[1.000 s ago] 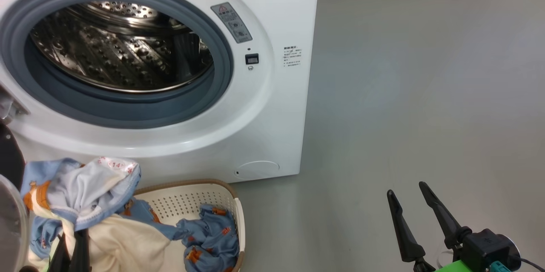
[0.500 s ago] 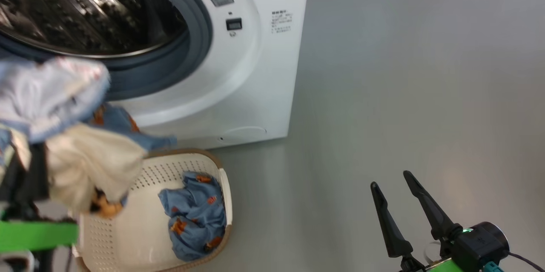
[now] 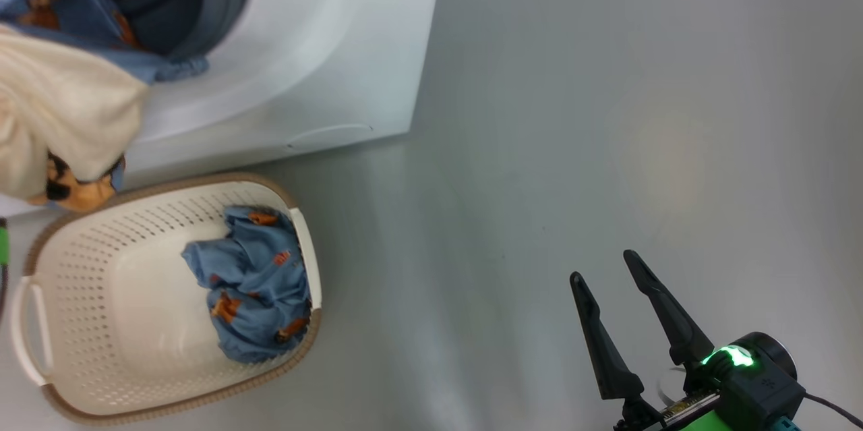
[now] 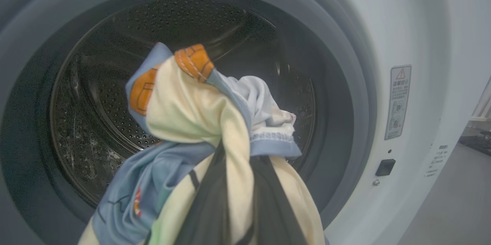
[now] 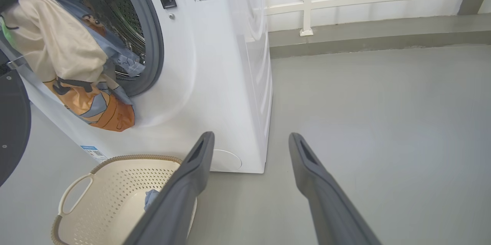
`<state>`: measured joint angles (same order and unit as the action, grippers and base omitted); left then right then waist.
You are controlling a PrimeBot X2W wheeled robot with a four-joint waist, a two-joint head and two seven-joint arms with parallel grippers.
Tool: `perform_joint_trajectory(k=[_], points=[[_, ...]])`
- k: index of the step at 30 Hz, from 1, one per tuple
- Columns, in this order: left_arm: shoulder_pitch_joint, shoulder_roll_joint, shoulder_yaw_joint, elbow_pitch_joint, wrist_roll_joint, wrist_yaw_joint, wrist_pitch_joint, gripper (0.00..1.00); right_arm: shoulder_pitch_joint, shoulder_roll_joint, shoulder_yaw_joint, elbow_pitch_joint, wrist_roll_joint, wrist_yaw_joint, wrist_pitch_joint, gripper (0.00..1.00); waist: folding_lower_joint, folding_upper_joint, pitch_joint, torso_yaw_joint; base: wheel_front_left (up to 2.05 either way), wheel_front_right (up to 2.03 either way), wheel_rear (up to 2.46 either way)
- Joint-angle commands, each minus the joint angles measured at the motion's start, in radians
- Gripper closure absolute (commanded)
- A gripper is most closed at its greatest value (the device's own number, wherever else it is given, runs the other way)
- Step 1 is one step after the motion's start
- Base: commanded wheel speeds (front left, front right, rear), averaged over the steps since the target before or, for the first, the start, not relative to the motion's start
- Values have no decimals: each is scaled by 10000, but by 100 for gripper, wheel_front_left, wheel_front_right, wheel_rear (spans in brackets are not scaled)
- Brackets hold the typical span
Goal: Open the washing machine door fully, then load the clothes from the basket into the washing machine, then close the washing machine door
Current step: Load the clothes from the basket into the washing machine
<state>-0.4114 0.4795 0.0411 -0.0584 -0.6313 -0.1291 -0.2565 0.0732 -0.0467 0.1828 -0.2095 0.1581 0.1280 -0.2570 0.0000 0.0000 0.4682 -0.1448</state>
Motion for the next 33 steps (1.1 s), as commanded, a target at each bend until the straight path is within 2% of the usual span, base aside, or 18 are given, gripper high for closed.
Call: perform_joint_trajectory(k=[1, 4, 10, 21, 29, 33], points=[[-445, 557, 410, -145, -55, -16, -53, 100, -138, -35, 296, -297, 69, 27, -48, 0, 0, 0, 860, -496, 0, 0, 0], [-906, 782, 270, 121, -194, -16, -53, 100, -172, -35, 451, -416, 114, 27, -48, 0, 0, 0, 1285, -574, 0, 0, 0], [-1861, 1711, -510, 1024, -496, -16, -53, 100, -349, -35, 899, -587, 229, 27, -48, 0, 0, 0, 2109, -818, 0, 0, 0], [-3862, 3144, -2223, 2559, -1397, -16, 45, 100, -372, -35, 1315, -475, 310, 27, -48, 0, 0, 0, 2549, -984, 0, 0, 0], [-5366, 3590, -3031, 3042, -1658, -16, 1015, 100, -412, -35, 1658, -371, 275, 27, -48, 0, 0, 0, 2818, -1063, 0, 0, 0], [-6030, 3545, -3255, 3172, -1961, -16, 1623, 100, -365, -35, 1807, -309, 259, 27, -48, 0, 0, 0, 3019, -1073, 0, 0, 0]])
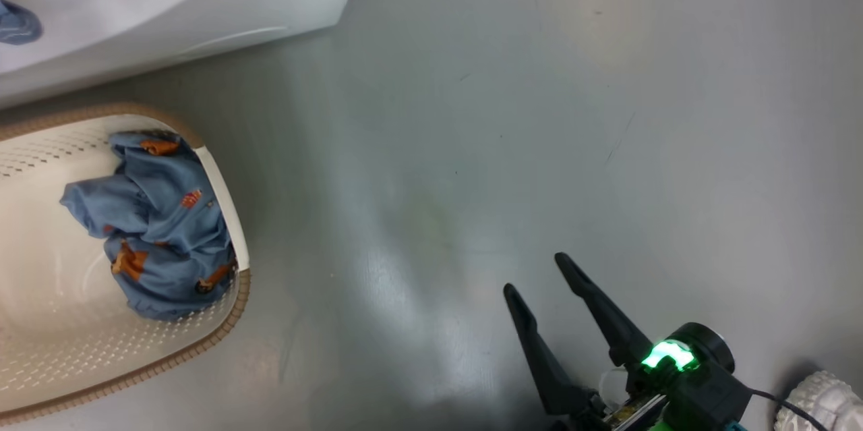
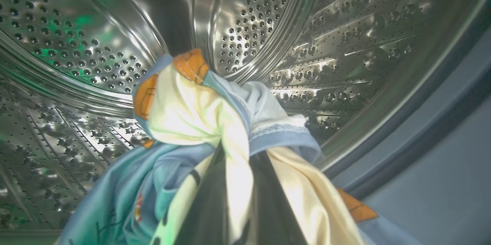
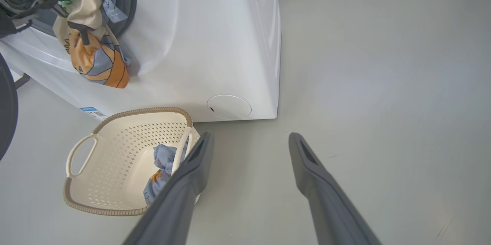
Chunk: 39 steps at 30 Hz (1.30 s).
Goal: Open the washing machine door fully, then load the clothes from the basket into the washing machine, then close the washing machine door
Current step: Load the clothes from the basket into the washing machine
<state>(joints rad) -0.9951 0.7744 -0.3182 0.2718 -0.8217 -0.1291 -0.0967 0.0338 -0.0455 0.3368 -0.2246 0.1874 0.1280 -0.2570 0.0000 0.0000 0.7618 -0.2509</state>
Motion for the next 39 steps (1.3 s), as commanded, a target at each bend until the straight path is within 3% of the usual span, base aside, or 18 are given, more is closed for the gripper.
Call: perform_joint_trajectory(k=[1, 11, 19, 28, 29, 30, 39], points=[[-351, 615, 301, -135, -75, -16, 139, 100, 28, -47, 311, -160, -28, 27, -48, 0, 0, 0, 148, -20, 0, 0, 0], [-1054, 1004, -1, 16, -78, -16, 610, 100, 12, -47, 707, -170, 6, 27, -48, 0, 0, 0, 689, -155, 0, 0, 0], [-1760, 1383, 28, -994, 432, -16, -1367, 100, 37, -47, 979, -142, 97, 27, -48, 0, 0, 0, 819, -379, 0, 0, 0], [-1560, 1440, 567, -1997, 780, -16, -1646, 100, 52, -47, 1068, -204, 188, 27, -48, 0, 0, 0, 883, -522, 0, 0, 0], [-1433, 1443, 559, -1877, 721, -16, -1647, 82, 45, -47, 1050, -189, 188, 27, -48, 0, 0, 0, 882, -498, 0, 0, 0], [-1345, 1467, 543, -1798, 729, -16, -1647, 0, 33, -47, 1032, -175, 193, 27, -48, 0, 0, 0, 882, -470, 0, 0, 0], [-946, 1213, 552, -1426, 430, -16, -1649, 0, -267, -47, 690, -101, 190, 27, -48, 0, 0, 0, 774, -10, 0, 0, 0]])
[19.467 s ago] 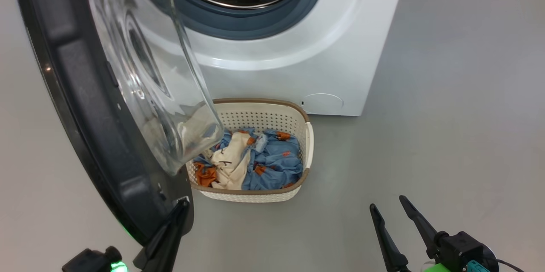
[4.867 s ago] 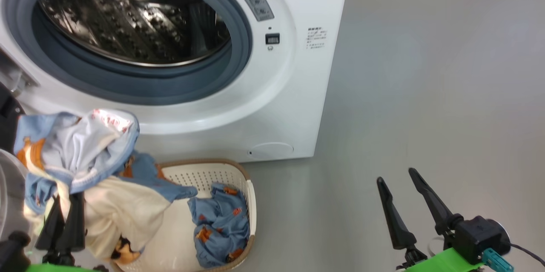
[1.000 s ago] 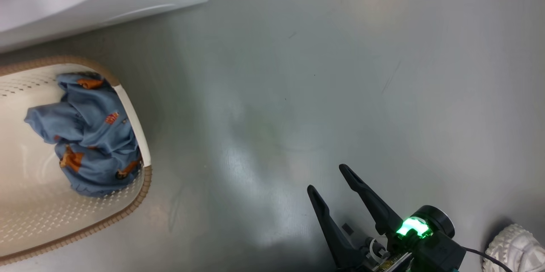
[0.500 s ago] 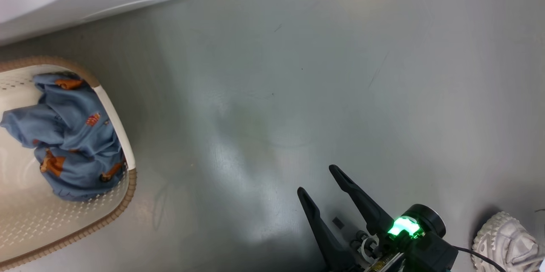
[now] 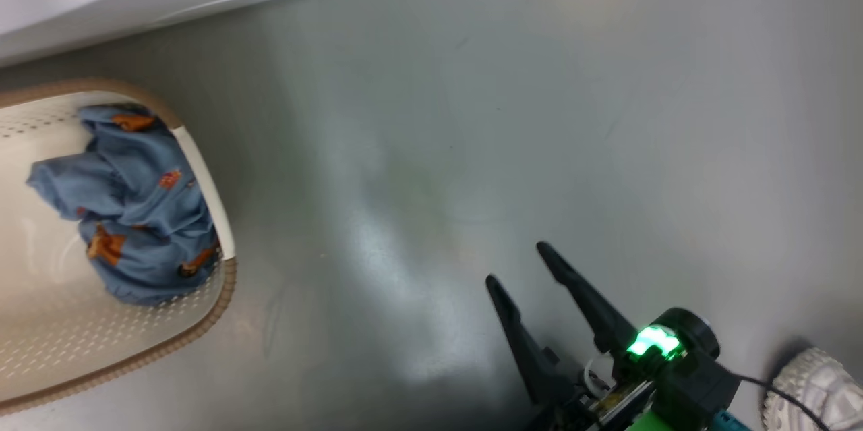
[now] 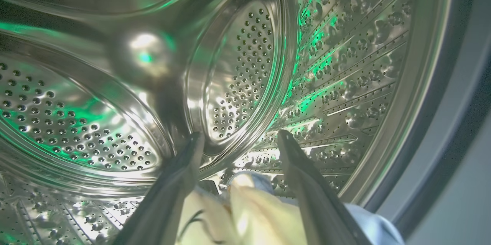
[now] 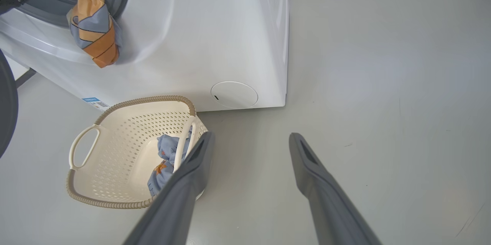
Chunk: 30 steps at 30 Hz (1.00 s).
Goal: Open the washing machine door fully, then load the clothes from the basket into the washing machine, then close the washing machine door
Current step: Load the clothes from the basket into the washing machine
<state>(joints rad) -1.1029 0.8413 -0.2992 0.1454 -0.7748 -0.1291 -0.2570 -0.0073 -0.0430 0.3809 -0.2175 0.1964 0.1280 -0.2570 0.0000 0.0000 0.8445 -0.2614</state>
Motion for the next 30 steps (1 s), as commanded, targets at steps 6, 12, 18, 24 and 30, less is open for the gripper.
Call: perform_joint_trajectory(k=[6, 12, 18, 24, 30], points=[[604, 130, 411, -395, -18, -16, -46, 0, -180, -72, -93, -3, 53, 27, -48, 0, 0, 0, -273, 632, 0, 0, 0], [1277, -408, 583, -711, 53, -16, -47, 0, -505, -72, -426, 274, 1, 27, -48, 0, 0, 0, -532, 1187, 0, 0, 0], [2153, -936, 916, -1120, 100, -16, -47, 0, -756, -72, -699, 584, -22, 27, -48, 0, 0, 0, -870, 1641, 0, 0, 0], [3180, -1467, 1410, -1542, 406, -16, -47, 0, -828, -72, -855, 859, -3, 27, -48, 0, 0, 0, -1210, 1958, 0, 0, 0], [4716, -1864, 2128, -1974, 927, -16, -47, 0, -873, -72, -918, 984, 18, 27, -48, 0, 0, 0, -1467, 2110, 0, 0, 0]])
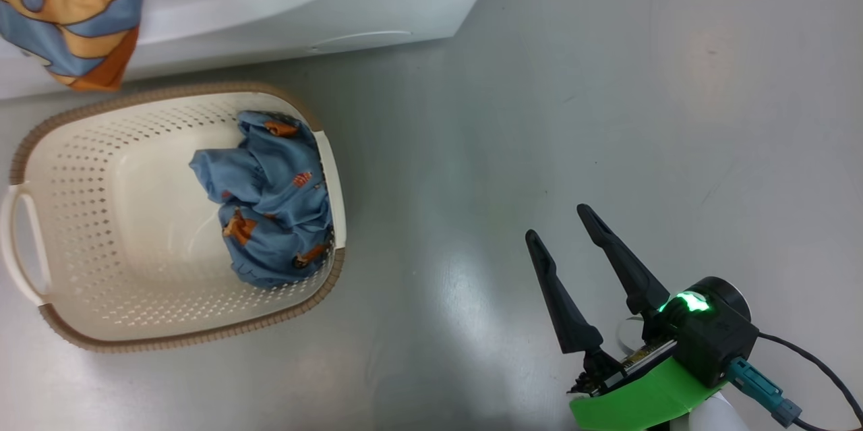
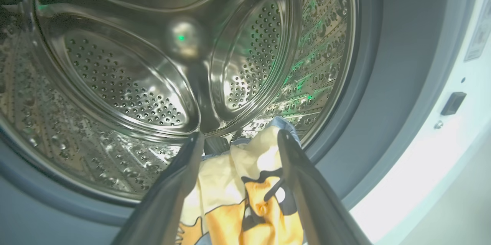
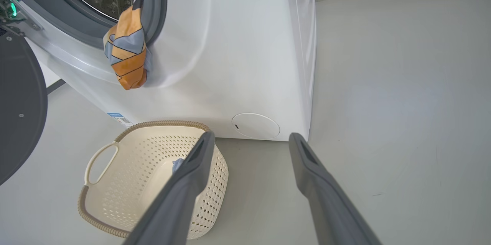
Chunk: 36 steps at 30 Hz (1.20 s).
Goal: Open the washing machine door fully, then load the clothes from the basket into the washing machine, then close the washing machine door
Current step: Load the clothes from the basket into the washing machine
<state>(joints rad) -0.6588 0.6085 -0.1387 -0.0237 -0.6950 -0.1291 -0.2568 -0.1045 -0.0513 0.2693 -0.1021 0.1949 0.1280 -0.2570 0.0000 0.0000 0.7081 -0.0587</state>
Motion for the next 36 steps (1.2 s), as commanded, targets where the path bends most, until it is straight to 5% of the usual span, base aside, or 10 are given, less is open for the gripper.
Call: perform_joint_trajectory(k=[1, 18, 36], points=[[505, 396, 618, -342, 149, -16, -49, 0, 102, 11, 182, -161, 27, 27, -48, 0, 0, 0, -131, 106, 0, 0, 0], [3483, -630, 1748, -1091, 365, -16, -49, 0, 33, 11, 166, 19, -3, 27, -48, 0, 0, 0, -371, 309, 0, 0, 0], [5492, -1078, 1917, -690, 506, -16, -49, 0, 22, 11, 221, 115, -143, 27, -48, 0, 0, 0, -594, 370, 0, 0, 0]])
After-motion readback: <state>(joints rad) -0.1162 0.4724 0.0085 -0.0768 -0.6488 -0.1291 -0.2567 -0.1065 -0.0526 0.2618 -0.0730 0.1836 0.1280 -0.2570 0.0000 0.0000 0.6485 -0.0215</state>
